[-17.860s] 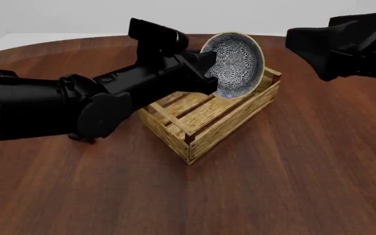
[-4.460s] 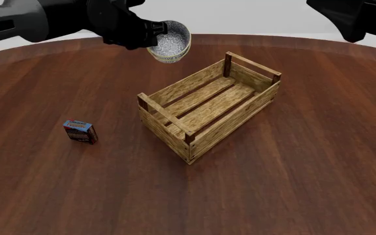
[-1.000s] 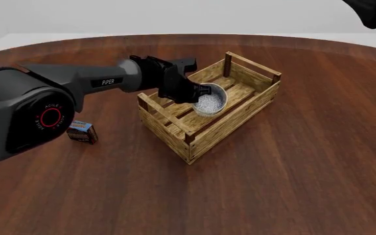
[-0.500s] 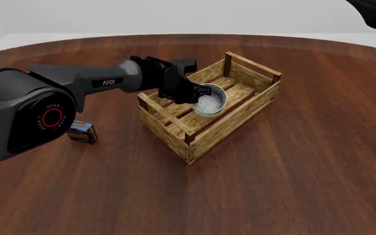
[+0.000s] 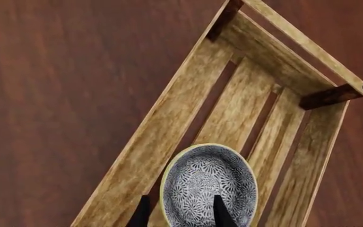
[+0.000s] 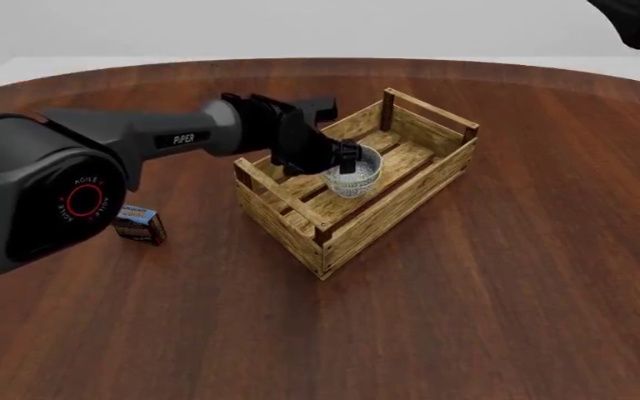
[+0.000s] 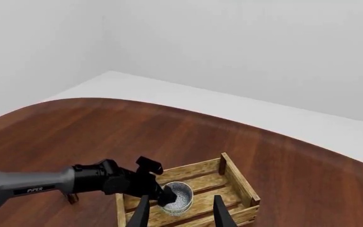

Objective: Stack the right bowl on the left bowl and place them in the tray.

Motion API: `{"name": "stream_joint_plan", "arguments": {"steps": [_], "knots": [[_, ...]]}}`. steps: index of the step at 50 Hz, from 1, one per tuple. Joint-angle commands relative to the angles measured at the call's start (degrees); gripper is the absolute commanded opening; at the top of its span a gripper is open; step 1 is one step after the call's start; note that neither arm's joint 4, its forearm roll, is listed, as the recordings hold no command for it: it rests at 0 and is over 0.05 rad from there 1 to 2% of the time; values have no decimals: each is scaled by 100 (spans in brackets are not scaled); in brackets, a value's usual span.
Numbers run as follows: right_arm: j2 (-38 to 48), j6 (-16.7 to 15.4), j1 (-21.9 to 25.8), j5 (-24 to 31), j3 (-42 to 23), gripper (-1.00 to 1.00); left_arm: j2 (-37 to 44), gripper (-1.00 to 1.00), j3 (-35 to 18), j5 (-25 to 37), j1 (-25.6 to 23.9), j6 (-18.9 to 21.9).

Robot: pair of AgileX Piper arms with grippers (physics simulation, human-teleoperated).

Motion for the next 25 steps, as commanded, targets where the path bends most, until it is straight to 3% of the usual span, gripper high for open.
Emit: {"name": "stream_joint_plan", "arguments": {"steps": [1, 12, 14, 25], "knots": [[4, -11, 7, -2, -4, 100, -149, 100, 60, -3, 6, 30], [-26, -17, 17, 17, -6, 100, -629, 100, 225, 53, 13, 122], [-29, -16, 19, 19, -8, 100, -653, 100, 147, 130, 120, 310], [-42, -30, 5, 20, -5, 100, -1344, 100, 686, -48, 82, 265]]}}
